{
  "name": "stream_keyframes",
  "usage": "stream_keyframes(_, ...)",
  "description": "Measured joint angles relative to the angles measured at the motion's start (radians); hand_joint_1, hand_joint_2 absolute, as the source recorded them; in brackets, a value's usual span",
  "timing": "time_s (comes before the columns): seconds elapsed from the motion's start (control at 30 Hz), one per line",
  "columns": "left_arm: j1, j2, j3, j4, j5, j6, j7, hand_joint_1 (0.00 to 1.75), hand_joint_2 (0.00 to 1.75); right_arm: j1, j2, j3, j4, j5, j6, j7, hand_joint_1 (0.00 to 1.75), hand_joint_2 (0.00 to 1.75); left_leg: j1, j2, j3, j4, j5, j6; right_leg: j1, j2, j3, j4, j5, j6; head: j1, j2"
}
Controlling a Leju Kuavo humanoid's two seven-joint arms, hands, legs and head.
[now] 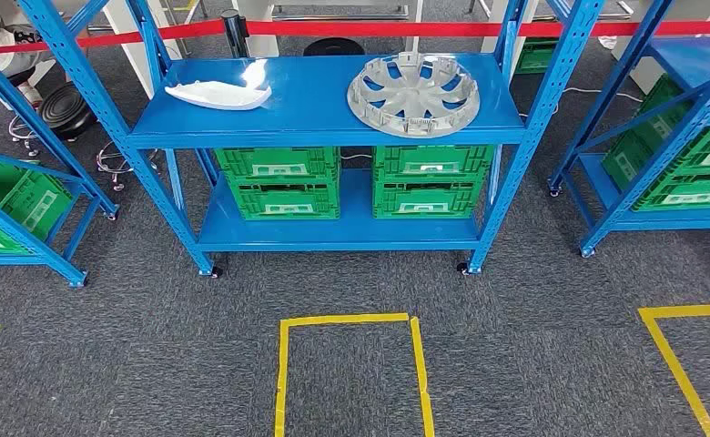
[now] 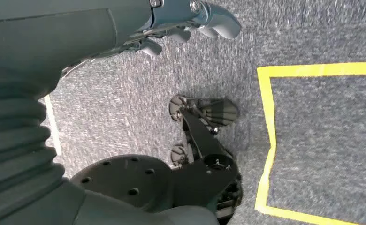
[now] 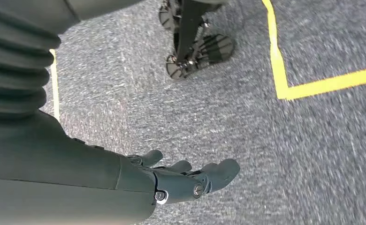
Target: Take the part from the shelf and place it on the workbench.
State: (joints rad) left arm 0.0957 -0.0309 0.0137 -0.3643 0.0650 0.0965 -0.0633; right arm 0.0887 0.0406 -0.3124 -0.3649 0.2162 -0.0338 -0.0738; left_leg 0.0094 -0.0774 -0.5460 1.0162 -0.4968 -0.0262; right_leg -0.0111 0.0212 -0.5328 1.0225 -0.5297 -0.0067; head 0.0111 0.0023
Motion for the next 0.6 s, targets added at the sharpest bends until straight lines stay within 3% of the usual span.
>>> stream_keyframes(0.07,-0.005,-0.003,0.0,0.005,0.005,0.009,-0.006,0.0,1.75,-0.005,0.004,-0.027,0.003,0.018,-0.004,-0.008,0.0,1.75,0.0,0.0,0.0,0.0,0.0,0.0,0.0,0.0,0.0,0.0,0.0,0.0,0.0,0.0)
stream_keyframes(0.1,-0.009,-0.005,0.0,0.009,0.01,0.018,-0.012,0.0,1.31,-0.011,0.009,-0.054,0.007,0.037,-0.007,-0.016,0.0,1.75,0.0,0.0,0.0,0.0,0.0,0.0,0.0,0.0,0.0,0.0,0.0,0.0,0.0,0.0)
stream_keyframes(0.2,-0.023,-0.013,0.0,0.023,0.027,0.045,-0.034,0.0,0.0,-0.026,0.022,-0.136,0.019,0.094,-0.01,-0.043,0.0,0.44,0.0,0.0,0.0,0.0,0.0,0.0,0.0,0.0,0.0,0.0,0.0,0.0,0.0,0.0)
stream_keyframes(0.23,-0.028,-0.016,0.001,0.027,0.033,0.055,-0.043,0.0,0.0,-0.032,0.026,-0.165,0.023,0.113,-0.01,-0.052,0.0,0.0,0.0,0.0,0.0,0.0,0.0,0.0,0.0,0.0,0.0,0.0,0.0,0.0,0.0,0.0)
stream_keyframes(0.43,-0.058,-0.029,0.008,0.057,0.068,0.116,-0.096,0.0,0.0,-0.066,0.055,-0.339,0.049,0.221,-0.009,-0.113,0.0,0.0,0.0,0.0,0.0,0.0,0.0,0.0,0.0,0.0,0.0,0.0,0.0,0.0,0.0,0.0)
stream_keyframes(0.53,-0.072,-0.034,0.011,0.072,0.084,0.15,-0.12,0.0,0.0,-0.083,0.067,-0.422,0.061,0.271,-0.009,-0.147,0.0,1.31,0.0,0.0,0.0,0.0,0.0,0.0,0.0,0.0,0.0,0.0,0.0,0.0,0.0,0.0)
stream_keyframes(0.57,-0.076,-0.036,0.012,0.077,0.09,0.162,-0.127,0.0,0.44,-0.089,0.071,-0.45,0.065,0.287,-0.009,-0.161,0.0,1.75,0.0,0.0,0.0,0.0,0.0,0.0,0.0,0.0,0.0,0.0,0.0,0.0,0.0,0.0)
stream_keyframes(0.6,-0.08,-0.038,0.014,0.082,0.095,0.173,-0.133,0.0,0.87,-0.095,0.073,-0.478,0.068,0.302,-0.009,-0.176,0.0,1.75,0.0,0.0,0.0,0.0,0.0,0.0,0.0,0.0,0.0,0.0,0.0,0.0,0.0,0.0)
